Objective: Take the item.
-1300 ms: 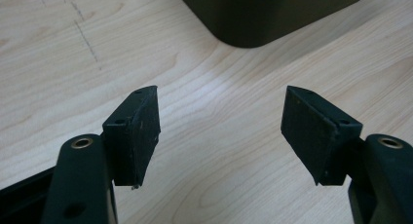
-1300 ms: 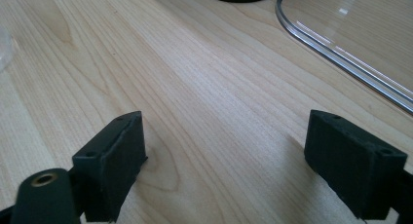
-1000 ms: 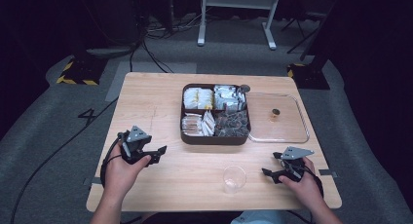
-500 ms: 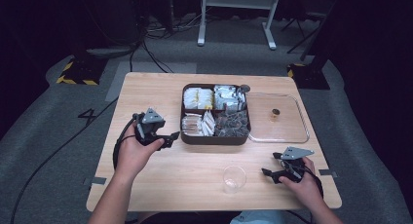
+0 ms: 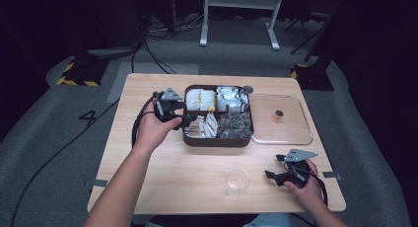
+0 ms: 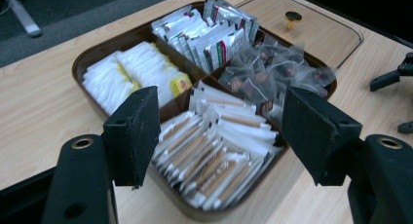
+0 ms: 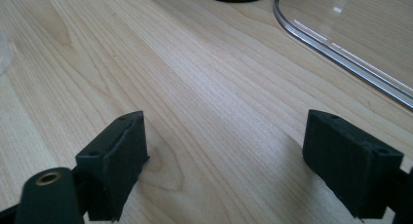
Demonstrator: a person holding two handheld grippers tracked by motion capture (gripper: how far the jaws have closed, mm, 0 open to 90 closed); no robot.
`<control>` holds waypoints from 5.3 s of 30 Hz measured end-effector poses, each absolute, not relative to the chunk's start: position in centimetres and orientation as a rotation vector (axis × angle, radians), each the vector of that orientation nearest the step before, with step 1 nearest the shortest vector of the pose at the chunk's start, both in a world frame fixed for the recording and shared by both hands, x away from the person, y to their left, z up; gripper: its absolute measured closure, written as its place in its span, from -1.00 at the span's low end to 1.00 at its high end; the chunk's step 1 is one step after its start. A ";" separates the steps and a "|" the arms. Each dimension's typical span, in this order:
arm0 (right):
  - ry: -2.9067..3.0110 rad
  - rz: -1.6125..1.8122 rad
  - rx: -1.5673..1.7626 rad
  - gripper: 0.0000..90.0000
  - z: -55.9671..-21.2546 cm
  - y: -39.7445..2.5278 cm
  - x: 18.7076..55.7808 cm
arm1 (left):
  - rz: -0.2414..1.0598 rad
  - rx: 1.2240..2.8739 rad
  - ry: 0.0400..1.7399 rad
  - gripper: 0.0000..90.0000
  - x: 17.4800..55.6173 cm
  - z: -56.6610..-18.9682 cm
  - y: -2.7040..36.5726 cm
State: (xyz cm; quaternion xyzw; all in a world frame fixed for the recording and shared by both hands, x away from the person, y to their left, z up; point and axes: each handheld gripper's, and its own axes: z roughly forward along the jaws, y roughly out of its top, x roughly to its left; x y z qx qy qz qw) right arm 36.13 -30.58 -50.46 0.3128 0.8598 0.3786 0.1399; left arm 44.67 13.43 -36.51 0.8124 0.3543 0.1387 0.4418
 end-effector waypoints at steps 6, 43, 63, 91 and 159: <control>2.486 1.096 0.904 -0.63 -50.5 -30.6 36.2 | 0.334 1.998 0.874 -0.30 47.1 -36.5 12.2; 2.483 1.093 0.907 -0.63 -50.5 -30.5 36.2 | 0.212 2.176 0.943 0.20 58.1 -42.5 6.8; 2.482 1.094 0.906 -0.63 -50.5 -30.5 36.2 | 0.159 2.234 1.031 0.34 59.0 -44.3 6.6; 2.482 1.094 0.907 -0.63 -50.5 -30.5 36.2 | 0.123 2.343 1.001 1.00 58.8 -44.4 6.4; 2.484 1.092 0.906 -0.63 -50.5 -30.5 36.2 | 0.111 2.114 0.517 1.00 36.5 -35.3 7.4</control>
